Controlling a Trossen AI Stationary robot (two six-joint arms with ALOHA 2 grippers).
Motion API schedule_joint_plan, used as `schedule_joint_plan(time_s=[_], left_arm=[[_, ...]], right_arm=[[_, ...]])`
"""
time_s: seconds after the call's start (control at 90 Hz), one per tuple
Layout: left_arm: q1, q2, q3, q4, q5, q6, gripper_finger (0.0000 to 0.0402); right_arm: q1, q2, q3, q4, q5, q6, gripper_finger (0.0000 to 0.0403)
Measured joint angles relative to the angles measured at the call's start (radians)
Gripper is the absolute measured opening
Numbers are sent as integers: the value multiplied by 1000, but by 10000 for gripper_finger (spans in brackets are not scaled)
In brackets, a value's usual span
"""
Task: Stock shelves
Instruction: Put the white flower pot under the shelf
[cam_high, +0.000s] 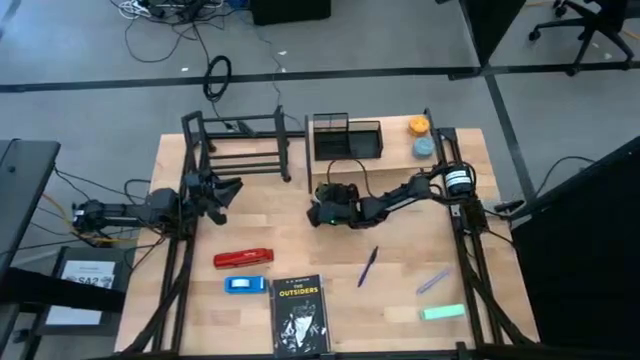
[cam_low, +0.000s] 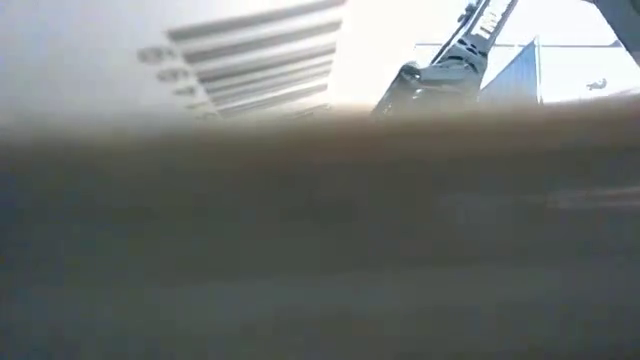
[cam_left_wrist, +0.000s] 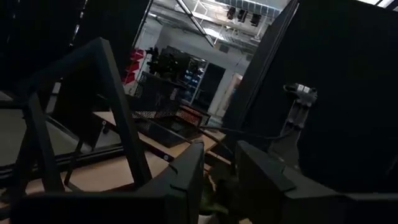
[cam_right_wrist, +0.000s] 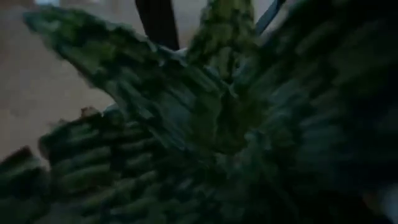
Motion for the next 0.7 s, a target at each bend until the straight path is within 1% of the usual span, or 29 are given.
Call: schedule_joint_plan(time_s=[0.156, 0.189, 0.244, 0.3, 0.344, 0.444, 0.5, 0.6, 0.644, 0.7], left_arm=[[0, 0, 0, 0, 0, 0, 76], [0, 0, 0, 0, 0, 0, 76], [0, 0, 0, 0, 0, 0, 76], [0, 0, 0, 0, 0, 0, 76], [0, 0, 0, 0, 0, 0, 76], [0, 0, 0, 0, 0, 0, 76], [0, 0, 0, -1, 0, 0, 76], [0, 0, 0, -1, 0, 0, 76], [0, 0, 0, 0, 0, -1, 76], [0, 0, 0, -2, 0, 0, 76]], right_arm=[[-7, -2, -6, 5, 92, -41, 319], [-9, -2, -6, 7, 98, -48, 332], [-12, -2, -6, 8, 99, -52, 367], [-12, -2, -6, -2, 96, -49, 381], [-12, -2, -6, -11, 96, -49, 372], [-3, -18, -6, -45, 95, -64, 334], [7, -37, -6, -80, 90, -66, 323], [30, -72, -6, -169, 84, -48, 323], [42, -88, -6, -213, 85, -16, 333], [54, -109, -5, -277, 61, 39, 351]])
